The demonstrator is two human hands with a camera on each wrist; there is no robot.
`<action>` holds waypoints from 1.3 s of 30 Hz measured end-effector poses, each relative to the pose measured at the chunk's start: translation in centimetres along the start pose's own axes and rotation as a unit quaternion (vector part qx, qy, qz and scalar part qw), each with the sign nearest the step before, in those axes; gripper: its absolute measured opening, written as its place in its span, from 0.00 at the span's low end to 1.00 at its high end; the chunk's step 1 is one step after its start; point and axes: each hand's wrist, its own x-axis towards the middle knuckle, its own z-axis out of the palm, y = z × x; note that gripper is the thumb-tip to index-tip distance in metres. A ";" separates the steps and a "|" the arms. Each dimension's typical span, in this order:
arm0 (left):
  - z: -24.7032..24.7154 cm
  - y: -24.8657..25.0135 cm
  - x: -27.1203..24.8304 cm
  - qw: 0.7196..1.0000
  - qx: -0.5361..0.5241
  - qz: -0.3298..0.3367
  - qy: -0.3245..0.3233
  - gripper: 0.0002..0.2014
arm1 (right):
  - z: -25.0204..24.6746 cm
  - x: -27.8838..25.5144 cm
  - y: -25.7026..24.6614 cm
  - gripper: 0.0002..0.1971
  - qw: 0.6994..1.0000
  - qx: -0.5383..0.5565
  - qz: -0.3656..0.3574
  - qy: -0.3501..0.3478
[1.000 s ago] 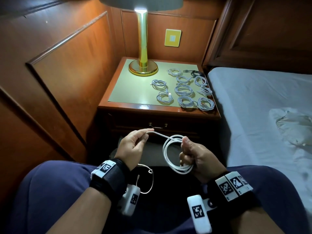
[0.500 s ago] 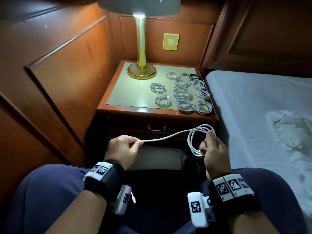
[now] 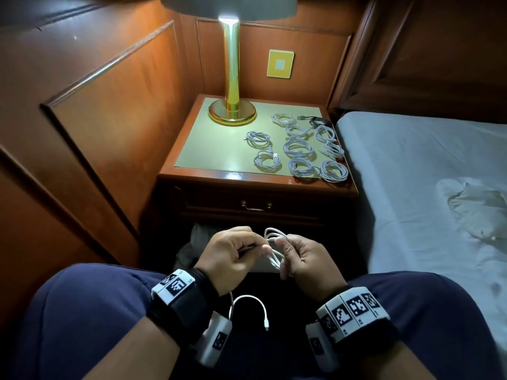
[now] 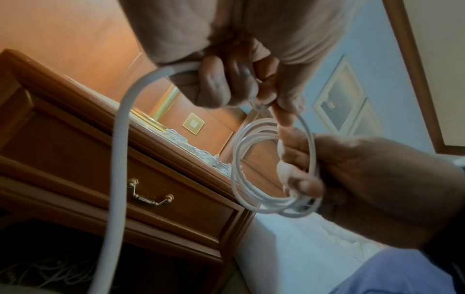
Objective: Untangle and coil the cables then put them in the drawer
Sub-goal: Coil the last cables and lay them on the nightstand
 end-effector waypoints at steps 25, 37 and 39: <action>1.6 -0.7 0.2 0.951 -0.188 -0.243 0.022 0.06 | -0.2 0.0 -2.9 0.23 0.901 0.426 0.086 -0.012; 1.7 -0.4 -0.5 0.956 -0.221 -0.177 -0.070 0.27 | -0.4 -0.2 -2.6 0.23 0.909 0.407 0.086 -0.021; 1.9 -0.2 -0.4 0.972 -0.178 -0.147 -0.040 0.23 | -0.3 -0.1 -2.5 0.25 0.910 0.405 0.089 -0.015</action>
